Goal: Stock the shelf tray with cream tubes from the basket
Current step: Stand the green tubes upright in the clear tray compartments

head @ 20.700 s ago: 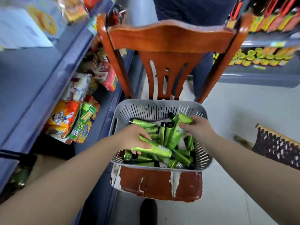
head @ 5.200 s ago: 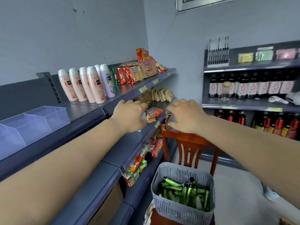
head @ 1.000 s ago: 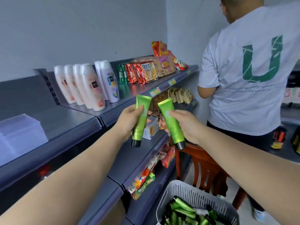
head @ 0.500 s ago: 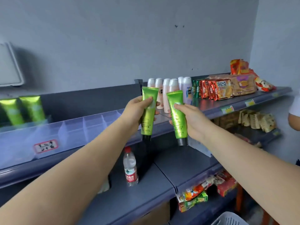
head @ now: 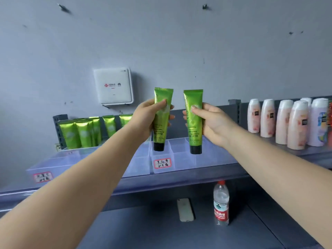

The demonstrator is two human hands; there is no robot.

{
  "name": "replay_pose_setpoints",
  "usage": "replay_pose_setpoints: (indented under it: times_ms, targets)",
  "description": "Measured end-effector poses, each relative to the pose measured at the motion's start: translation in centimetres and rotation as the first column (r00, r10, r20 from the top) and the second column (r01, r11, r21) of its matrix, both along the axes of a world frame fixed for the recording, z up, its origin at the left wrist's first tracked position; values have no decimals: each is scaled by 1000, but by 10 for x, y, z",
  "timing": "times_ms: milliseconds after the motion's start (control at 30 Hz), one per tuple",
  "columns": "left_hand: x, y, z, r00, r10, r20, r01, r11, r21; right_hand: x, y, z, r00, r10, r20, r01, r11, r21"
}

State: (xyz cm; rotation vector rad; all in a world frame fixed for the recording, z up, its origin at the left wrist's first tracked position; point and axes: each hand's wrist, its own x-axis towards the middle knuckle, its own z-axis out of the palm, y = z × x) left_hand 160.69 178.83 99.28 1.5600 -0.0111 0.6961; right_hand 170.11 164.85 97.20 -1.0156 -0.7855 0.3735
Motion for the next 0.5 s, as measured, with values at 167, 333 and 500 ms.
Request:
replay_pose_setpoints:
  times_ms: [167,333,500]
  targets:
    - [-35,67,12,998,62,7,-63,997,46,-25,72,13,998,56,43,-54,998,-25]
    - [-60,129,16,995,103,10,-104,991,85,-46,136,18,995,89,51,-87,996,-35]
    - [-75,182,17,993,114,28,-116,991,72,-57,191,21,991,106,77,-101,993,-66]
